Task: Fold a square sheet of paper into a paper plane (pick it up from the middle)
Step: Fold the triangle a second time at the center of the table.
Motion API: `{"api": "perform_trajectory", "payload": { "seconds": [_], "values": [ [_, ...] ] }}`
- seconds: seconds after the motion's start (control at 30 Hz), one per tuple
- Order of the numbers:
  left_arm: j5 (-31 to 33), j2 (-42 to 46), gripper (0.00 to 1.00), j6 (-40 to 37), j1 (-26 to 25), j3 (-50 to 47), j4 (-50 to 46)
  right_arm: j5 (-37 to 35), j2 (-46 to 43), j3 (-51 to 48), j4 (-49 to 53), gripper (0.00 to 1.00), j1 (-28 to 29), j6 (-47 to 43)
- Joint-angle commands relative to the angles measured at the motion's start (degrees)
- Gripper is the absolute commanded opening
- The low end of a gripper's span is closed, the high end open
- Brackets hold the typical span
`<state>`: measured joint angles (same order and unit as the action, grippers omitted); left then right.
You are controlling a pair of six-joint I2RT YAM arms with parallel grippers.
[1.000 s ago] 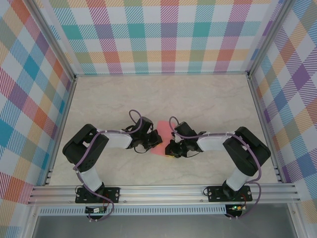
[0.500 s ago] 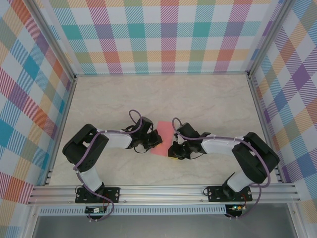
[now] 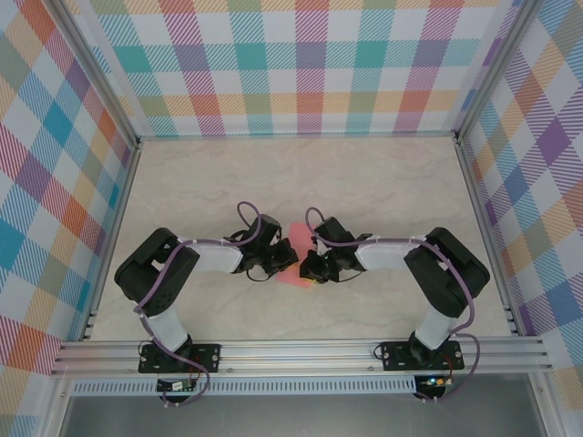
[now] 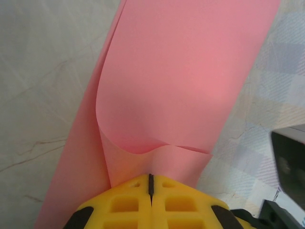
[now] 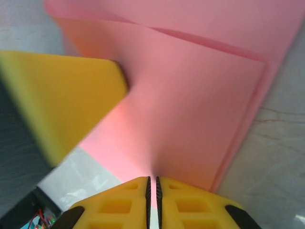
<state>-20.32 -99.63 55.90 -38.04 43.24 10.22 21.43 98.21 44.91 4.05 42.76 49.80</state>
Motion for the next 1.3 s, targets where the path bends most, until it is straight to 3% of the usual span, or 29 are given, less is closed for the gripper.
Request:
{"api": "perform_trajectory", "payload": {
  "seconds": [0.0,0.5,1.27],
  "values": [
    [1.5,0.1,0.00,-0.9,0.3,-1.2,-5.4,-0.4,1.4,-2.3,1.5,0.12,0.3,0.4],
    [1.6,-0.2,0.00,-4.7,4.1,0.9,-5.4,-4.1,1.9,-2.6,9.8,0.09,0.3,-3.5],
    [-1.1,-4.2,0.00,-8.7,11.9,4.9,-7.9,-2.2,2.9,-1.3,9.7,0.09,0.3,-4.5]
  ]
}}
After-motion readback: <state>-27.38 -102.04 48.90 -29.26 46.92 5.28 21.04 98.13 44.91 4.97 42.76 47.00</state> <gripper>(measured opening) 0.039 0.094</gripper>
